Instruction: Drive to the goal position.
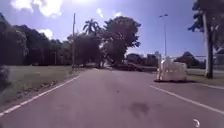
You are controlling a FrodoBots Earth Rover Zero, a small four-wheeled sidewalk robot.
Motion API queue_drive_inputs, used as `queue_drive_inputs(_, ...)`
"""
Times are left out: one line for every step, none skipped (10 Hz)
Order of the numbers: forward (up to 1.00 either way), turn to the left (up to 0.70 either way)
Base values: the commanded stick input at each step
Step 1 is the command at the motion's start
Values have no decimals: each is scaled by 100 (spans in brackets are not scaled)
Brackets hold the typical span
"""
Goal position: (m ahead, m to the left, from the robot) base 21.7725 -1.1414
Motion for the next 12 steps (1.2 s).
queue_drive_inputs(70,0)
queue_drive_inputs(70,0)
queue_drive_inputs(70,0)
queue_drive_inputs(70,0)
queue_drive_inputs(70,24)
queue_drive_inputs(70,35)
queue_drive_inputs(70,0)
queue_drive_inputs(70,0)
queue_drive_inputs(70,0)
queue_drive_inputs(70,0)
queue_drive_inputs(70,0)
queue_drive_inputs(70,0)
